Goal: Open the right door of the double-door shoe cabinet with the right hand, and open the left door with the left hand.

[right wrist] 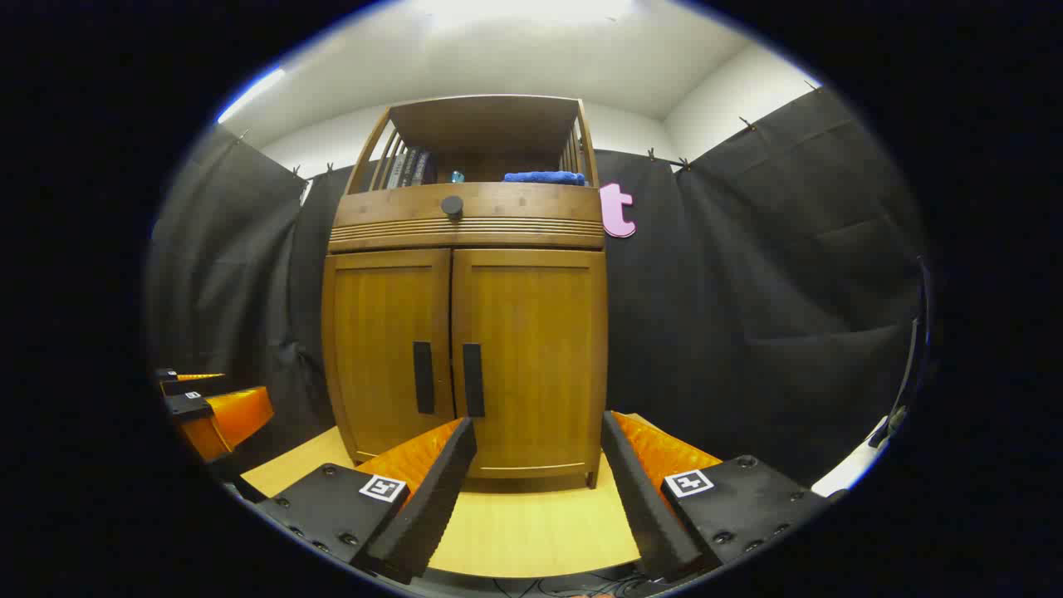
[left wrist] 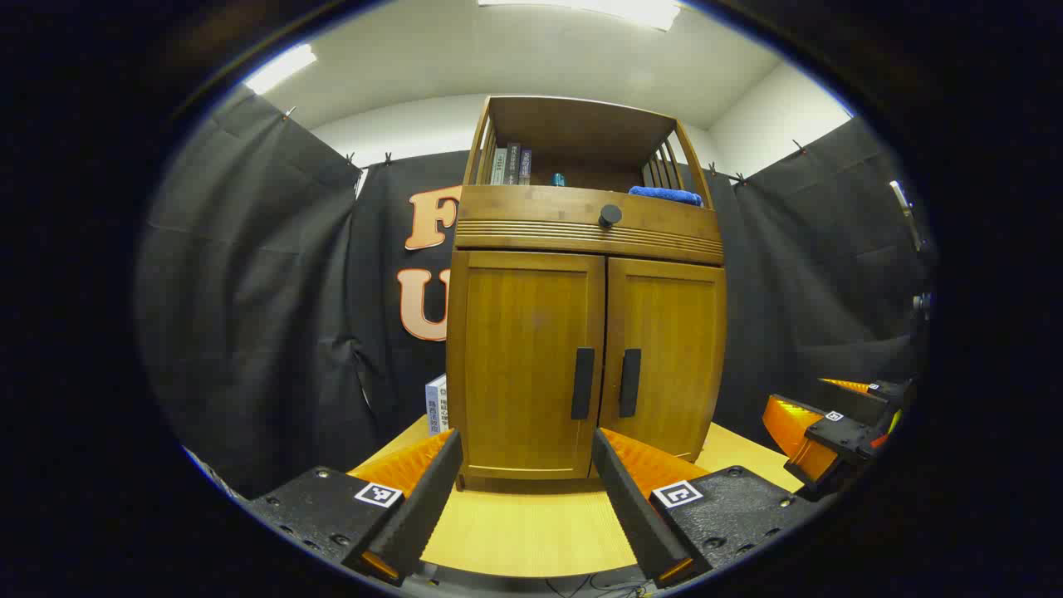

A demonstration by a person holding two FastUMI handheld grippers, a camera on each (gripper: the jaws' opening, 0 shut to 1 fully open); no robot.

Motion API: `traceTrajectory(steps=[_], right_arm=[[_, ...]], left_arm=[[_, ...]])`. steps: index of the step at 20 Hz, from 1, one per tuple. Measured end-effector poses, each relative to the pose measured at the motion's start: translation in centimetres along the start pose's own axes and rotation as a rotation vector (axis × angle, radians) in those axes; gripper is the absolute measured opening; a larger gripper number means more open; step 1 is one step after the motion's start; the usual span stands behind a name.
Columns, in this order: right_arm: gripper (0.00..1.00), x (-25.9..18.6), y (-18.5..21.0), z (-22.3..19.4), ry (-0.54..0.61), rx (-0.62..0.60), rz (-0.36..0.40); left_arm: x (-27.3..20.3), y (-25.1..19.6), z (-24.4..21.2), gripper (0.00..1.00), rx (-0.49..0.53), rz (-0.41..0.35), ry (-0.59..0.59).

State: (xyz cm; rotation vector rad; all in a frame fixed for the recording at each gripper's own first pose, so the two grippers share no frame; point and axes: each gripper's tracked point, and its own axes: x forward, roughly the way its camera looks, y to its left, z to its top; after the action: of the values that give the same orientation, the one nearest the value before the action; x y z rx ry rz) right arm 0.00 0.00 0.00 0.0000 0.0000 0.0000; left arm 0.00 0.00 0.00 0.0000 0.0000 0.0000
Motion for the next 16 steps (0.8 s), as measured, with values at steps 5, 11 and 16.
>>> traceTrajectory(steps=[5,11,16], right_arm=[[0.98,0.9,0.9,-0.2,0.005,-0.027,-0.012],[0.98,1.5,1.2,-0.7,0.028,-0.018,-0.035],[0.98,2.1,1.8,-1.1,0.045,-0.024,-0.037]], left_arm=[[0.9,0.4,0.9,0.92,-0.02,-0.025,-0.039],[2.3,1.0,0.4,0.92,-0.059,-0.037,-0.021],[3.3,2.4,-0.5,0.92,-0.062,-0.005,0.01]])
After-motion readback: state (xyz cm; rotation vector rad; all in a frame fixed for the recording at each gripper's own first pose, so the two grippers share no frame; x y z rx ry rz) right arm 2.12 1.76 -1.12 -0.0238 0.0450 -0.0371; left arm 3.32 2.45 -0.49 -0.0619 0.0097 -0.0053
